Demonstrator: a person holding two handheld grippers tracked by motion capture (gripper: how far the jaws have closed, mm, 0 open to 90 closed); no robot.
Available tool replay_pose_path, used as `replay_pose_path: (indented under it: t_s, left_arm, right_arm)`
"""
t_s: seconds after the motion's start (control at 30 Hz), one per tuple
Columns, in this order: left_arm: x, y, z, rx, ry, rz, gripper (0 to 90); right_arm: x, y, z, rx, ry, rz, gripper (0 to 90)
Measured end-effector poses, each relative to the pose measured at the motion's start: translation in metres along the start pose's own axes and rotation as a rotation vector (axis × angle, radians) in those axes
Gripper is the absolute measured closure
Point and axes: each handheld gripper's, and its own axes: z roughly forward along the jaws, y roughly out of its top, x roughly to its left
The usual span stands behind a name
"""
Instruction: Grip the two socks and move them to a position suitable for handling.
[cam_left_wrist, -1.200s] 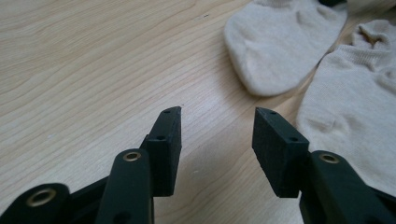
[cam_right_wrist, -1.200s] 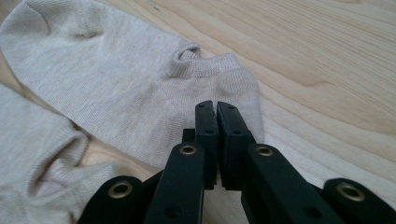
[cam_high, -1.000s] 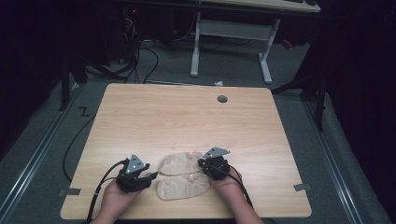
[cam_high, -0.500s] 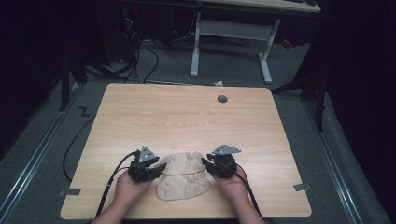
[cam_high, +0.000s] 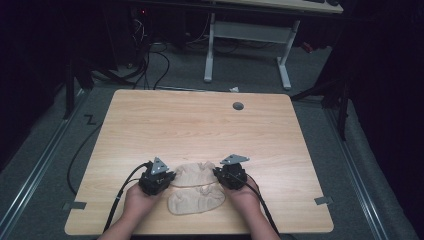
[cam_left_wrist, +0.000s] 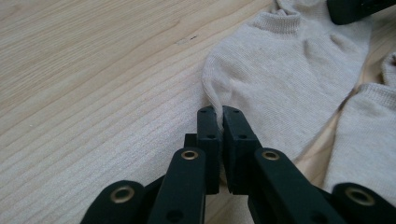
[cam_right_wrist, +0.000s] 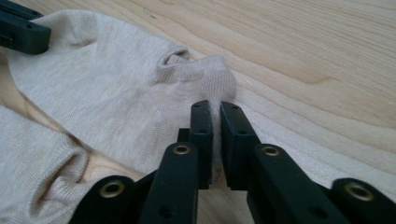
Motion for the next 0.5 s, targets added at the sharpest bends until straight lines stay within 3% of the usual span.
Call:
replay_pose_path:
  t_s: [0.13, 0.3, 0.5]
  left_arm:
    - [0.0, 0.002, -0.006, -0.042, 0.001, -0.007, 86.5]
    - [-0.001, 0.006, -0.022, -0.114, 0.001, -0.004, 86.7]
    - [0.0, 0.006, -0.034, -0.154, 0.006, 0.001, 86.8]
  right_arm:
    - [0.004, 0.001, -0.002, 0.0, -0.012, -0.028, 85.6]
    - [0.009, 0.006, -0.015, -0.059, -0.006, -0.037, 85.5]
    - [0.015, 0.01, -0.024, -0.107, -0.028, -0.076, 85.7]
